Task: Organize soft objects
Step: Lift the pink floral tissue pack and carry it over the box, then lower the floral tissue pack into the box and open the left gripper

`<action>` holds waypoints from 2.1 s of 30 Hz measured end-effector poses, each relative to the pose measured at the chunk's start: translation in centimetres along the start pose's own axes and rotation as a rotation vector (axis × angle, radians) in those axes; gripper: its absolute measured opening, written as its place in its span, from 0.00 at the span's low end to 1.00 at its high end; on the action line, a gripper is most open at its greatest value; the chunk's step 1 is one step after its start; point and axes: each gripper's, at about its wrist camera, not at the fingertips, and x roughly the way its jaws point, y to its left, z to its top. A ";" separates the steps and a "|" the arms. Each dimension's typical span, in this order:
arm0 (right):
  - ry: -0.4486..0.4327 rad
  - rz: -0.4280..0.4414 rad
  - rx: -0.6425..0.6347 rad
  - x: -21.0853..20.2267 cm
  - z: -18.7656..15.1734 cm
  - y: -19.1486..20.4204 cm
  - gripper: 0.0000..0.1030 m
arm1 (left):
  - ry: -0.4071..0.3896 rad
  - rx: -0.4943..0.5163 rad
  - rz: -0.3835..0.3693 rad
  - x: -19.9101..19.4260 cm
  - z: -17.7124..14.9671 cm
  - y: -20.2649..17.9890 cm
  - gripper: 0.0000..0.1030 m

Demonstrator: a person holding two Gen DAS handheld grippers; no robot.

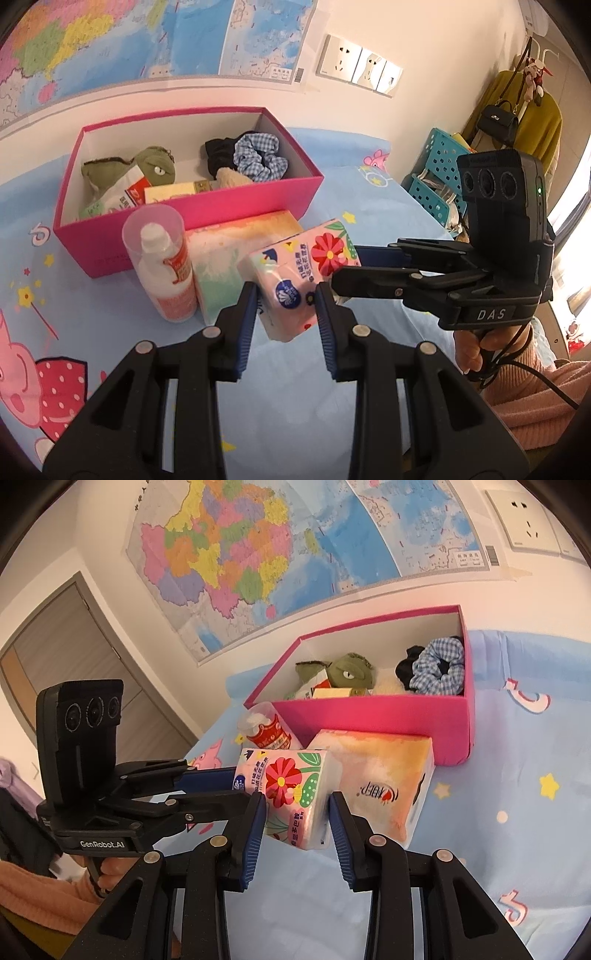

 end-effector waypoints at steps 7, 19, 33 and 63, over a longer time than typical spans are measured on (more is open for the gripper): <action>-0.029 0.000 -0.018 -0.2 1.9 -0.1 0.35 | -0.031 0.011 0.010 -0.3 1.6 0.2 0.32; -0.065 -0.010 -0.044 0.4 5.0 0.0 0.35 | -0.077 0.026 0.058 -0.7 4.6 0.9 0.32; -0.069 -0.018 -0.053 1.4 7.0 -0.5 0.35 | -0.083 0.021 0.098 0.1 6.5 1.9 0.32; -0.058 -0.049 -0.025 4.9 10.5 -2.8 0.35 | -0.036 0.015 0.180 3.9 9.8 4.3 0.33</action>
